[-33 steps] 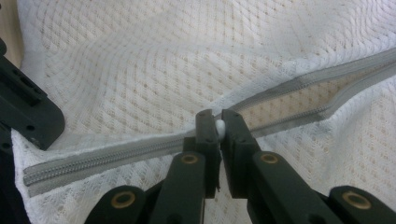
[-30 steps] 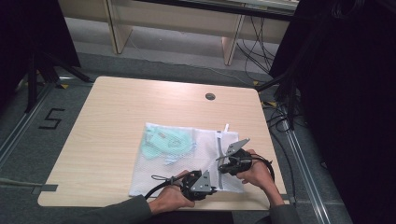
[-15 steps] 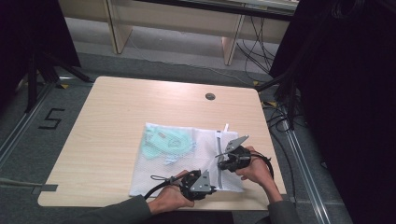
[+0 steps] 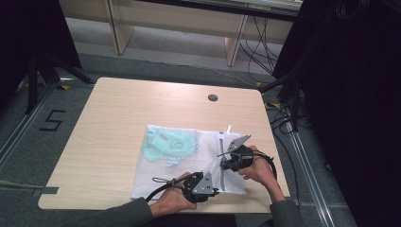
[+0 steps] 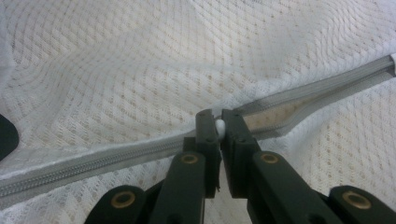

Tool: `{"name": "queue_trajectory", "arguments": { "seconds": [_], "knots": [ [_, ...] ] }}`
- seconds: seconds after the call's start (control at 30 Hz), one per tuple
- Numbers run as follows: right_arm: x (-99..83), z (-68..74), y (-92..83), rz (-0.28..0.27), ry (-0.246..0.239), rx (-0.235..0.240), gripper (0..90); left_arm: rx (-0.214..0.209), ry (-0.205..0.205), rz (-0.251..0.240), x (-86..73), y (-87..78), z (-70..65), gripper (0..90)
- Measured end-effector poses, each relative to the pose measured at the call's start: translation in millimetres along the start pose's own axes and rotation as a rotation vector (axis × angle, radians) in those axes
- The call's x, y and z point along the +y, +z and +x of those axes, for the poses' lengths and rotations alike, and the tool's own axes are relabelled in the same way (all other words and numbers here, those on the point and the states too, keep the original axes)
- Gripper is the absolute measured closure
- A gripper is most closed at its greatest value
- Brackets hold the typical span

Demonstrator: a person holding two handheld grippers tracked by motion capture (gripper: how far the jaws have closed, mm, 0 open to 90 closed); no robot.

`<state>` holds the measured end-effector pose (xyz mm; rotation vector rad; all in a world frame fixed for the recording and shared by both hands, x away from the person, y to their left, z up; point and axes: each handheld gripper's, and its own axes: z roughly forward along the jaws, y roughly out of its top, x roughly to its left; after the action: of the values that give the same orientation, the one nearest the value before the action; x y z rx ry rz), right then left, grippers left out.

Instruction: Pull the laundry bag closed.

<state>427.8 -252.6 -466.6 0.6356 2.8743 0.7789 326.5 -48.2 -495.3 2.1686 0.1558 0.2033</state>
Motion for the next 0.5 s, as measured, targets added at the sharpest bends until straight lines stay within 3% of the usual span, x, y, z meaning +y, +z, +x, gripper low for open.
{"name": "queue_trajectory", "arguments": {
  "seconds": [0.1,0.13,0.37,0.5],
  "knots": [
    [0.0,-1.5,-0.1,-0.002,0.000,0.002,86.6,0.000,-0.005,-0.003,0.1,-0.3,0.3,88.9],
    [-0.2,-2.6,1.2,-0.011,-0.009,0.001,86.5,-0.001,0.011,0.003,1.1,-1.4,1.5,88.8],
    [0.0,-3.7,0.9,-0.010,0.017,0.000,86.6,0.002,-0.007,-0.003,1.6,-2.1,1.0,88.9],
    [0.7,-6.7,0.7,-0.013,-0.010,-0.005,86.6,-0.004,-0.011,-0.006,1.6,-2.3,0.7,88.9]
  ]
}}
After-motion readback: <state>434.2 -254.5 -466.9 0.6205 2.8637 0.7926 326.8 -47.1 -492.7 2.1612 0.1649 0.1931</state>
